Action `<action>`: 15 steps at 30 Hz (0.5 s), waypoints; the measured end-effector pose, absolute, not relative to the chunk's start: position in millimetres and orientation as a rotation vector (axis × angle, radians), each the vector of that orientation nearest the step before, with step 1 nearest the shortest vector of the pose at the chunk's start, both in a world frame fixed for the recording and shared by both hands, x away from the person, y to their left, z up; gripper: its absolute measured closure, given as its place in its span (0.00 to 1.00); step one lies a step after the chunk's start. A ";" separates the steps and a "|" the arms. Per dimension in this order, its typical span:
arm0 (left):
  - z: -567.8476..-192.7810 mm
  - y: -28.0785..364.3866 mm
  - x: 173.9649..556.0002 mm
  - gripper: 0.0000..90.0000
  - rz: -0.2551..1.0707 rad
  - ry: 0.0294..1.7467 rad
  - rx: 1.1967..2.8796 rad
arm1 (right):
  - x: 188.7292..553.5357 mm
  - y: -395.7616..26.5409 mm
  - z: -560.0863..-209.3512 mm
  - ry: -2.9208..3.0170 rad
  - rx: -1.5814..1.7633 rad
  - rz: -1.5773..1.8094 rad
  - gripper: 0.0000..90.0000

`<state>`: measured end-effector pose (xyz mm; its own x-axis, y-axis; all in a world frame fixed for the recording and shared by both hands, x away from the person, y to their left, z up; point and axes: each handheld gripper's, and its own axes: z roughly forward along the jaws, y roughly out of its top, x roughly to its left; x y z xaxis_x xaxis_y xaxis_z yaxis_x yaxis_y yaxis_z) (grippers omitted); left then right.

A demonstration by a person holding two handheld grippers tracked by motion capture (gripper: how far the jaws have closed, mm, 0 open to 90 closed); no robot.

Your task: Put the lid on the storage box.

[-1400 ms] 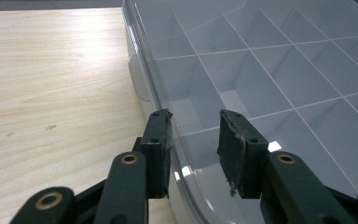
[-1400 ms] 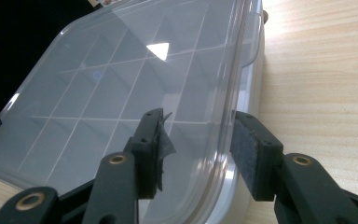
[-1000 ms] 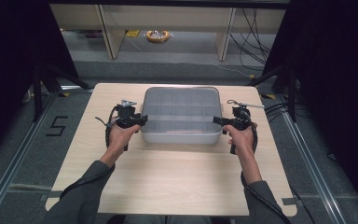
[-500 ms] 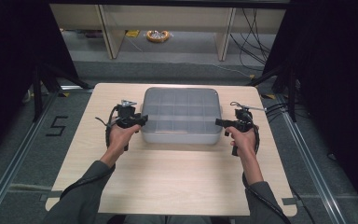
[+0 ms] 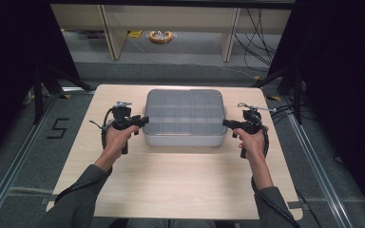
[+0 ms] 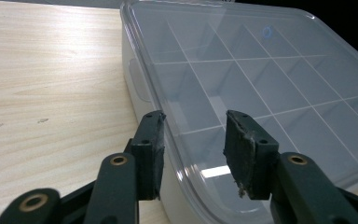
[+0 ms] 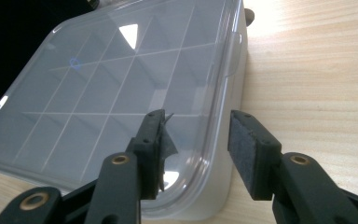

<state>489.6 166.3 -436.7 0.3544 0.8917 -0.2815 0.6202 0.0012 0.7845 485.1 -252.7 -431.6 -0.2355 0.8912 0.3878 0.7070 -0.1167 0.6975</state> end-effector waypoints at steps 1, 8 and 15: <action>-436.8 165.8 489.3 0.63 0.371 1.354 1.695 | 483.5 -249.8 -431.2 1.911 1.854 1.286 0.65; -437.2 167.8 487.5 0.62 0.365 1.356 1.691 | 480.1 -252.0 -433.1 1.947 1.793 1.242 0.74; -440.7 169.4 489.1 0.64 0.333 1.363 1.712 | 483.5 -249.8 -439.1 1.940 1.793 1.246 0.80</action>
<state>489.1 169.4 -440.7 0.3572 0.8823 -0.3066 0.6412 0.0071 0.7673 483.5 -249.8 -439.1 -0.2313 0.8991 0.3716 0.7119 -0.1040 0.6946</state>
